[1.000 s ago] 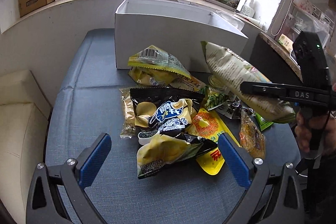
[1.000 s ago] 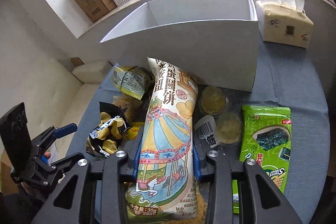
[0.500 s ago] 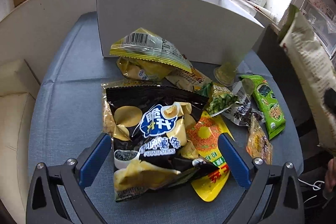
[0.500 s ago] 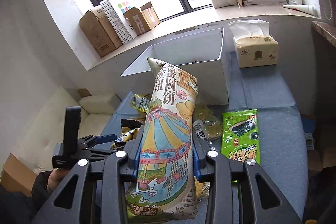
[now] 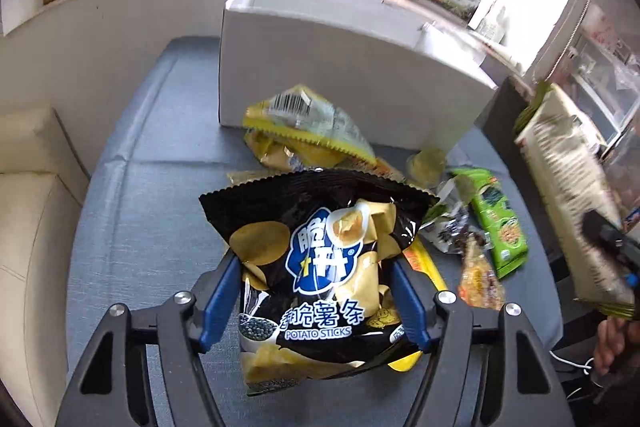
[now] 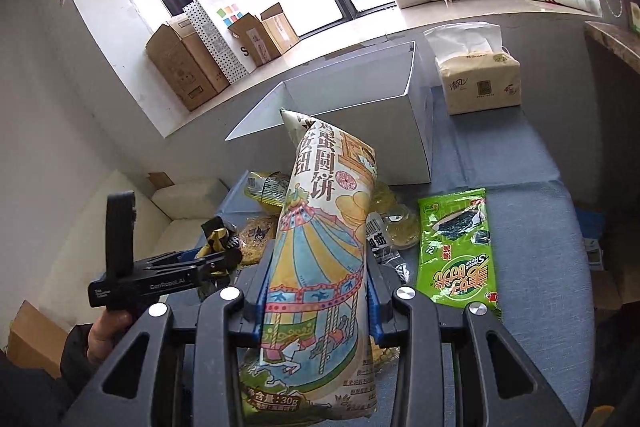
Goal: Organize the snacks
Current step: 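Lower both held bags into the white box and open both tools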
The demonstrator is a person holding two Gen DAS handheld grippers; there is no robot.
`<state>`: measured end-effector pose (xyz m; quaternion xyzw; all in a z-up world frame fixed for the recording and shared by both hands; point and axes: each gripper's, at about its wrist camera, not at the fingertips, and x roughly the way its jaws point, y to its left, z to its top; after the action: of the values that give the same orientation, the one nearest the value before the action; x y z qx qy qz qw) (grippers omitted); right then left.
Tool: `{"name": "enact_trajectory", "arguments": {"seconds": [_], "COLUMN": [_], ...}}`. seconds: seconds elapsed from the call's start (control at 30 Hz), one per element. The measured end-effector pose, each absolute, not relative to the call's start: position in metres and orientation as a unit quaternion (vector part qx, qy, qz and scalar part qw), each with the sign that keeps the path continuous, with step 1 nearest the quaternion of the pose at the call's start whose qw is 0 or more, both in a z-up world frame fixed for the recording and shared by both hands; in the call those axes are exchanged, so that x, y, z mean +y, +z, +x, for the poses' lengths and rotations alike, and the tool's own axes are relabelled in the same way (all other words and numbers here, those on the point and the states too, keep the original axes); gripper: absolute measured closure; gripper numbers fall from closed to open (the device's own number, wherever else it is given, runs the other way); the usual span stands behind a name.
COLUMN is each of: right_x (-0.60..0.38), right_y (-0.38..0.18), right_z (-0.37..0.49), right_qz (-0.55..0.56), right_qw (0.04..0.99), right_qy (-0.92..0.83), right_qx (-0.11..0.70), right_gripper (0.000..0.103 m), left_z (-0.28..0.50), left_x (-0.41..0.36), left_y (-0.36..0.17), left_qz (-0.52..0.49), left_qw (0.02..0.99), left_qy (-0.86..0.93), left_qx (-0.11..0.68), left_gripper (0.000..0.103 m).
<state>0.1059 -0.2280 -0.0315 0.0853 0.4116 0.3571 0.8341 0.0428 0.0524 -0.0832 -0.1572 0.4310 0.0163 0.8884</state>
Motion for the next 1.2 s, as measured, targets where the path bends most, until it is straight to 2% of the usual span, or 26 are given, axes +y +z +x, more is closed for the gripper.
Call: {"name": "enact_trajectory", "arguments": {"seconds": [0.2, 0.4, 0.6, 0.8, 1.1, 1.2], "right_x": [-0.223, -0.216, -0.195, -0.166, -0.128, -0.124], "right_y": [-0.030, -0.007, 0.030, 0.041, 0.016, 0.007], "right_z": [0.109, 0.123, 0.164, 0.228, 0.303, 0.320], "right_qz": [0.084, 0.093, 0.093, 0.108, 0.081, 0.071], "right_qw": [0.835, 0.842, 0.853, 0.855, 0.861, 0.863], "right_qy": [0.362, 0.366, 0.360, 0.336, 0.283, 0.272], "right_qx": [0.407, 0.385, 0.365, 0.379, 0.415, 0.419], "right_gripper": [0.063, 0.063, 0.063, 0.063, 0.063, 0.061], "left_z": [0.034, 0.059, 0.089, 0.131, 0.236, 0.256], "left_x": [0.048, 0.054, 0.064, 0.077, 0.095, 0.099], "left_y": [-0.038, 0.009, 0.059, 0.094, 0.057, 0.038], "left_qz": [-0.124, -0.117, -0.111, -0.094, -0.054, -0.062], "left_qw": [0.914, 0.921, 0.928, 0.932, 0.919, 0.911], "left_qy": [0.006, 0.008, 0.019, 0.020, 0.057, 0.054], "left_qx": [0.387, 0.372, 0.355, 0.350, 0.386, 0.403], "left_gripper": [0.029, 0.029, 0.029, 0.029, 0.028, 0.023]}}
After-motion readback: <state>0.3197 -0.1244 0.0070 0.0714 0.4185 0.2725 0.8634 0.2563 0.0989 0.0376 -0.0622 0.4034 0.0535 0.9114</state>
